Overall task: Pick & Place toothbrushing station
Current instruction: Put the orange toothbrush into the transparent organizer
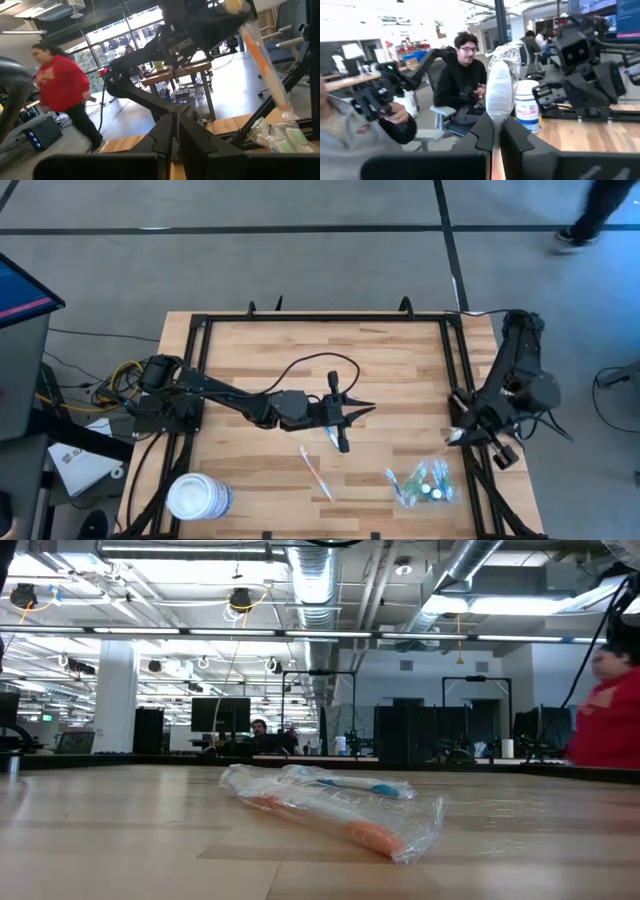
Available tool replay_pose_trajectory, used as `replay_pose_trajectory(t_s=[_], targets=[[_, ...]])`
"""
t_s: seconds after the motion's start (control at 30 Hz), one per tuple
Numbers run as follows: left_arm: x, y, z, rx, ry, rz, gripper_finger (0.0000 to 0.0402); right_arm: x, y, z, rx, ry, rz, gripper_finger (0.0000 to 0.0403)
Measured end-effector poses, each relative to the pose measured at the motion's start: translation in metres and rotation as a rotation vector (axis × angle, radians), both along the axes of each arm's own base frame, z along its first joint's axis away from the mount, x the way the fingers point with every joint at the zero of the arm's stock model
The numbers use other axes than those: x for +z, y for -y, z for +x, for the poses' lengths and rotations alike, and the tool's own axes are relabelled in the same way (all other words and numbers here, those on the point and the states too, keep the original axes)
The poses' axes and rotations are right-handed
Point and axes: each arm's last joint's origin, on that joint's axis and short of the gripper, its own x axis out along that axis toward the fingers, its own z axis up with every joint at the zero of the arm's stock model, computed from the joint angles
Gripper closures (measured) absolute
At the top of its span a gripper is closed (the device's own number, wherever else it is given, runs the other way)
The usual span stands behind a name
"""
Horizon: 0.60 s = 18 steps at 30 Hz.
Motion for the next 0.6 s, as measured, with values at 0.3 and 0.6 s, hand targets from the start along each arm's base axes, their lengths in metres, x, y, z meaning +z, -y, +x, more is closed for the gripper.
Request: replay_pose_trajectory(t_s=[0.3,0.6], targets=[[0.000,0.000,0.000,0.000,-0.001,0.000,0.0381,-0.001,-0.005,-0.013,0.048,-0.036,0.008,0.0398],[0.000,0.000,0.000,0.000,-0.001,0.000,0.0381,-0.016,-0.009,-0.026,0.139,-0.128,-0.067,0.0397]])
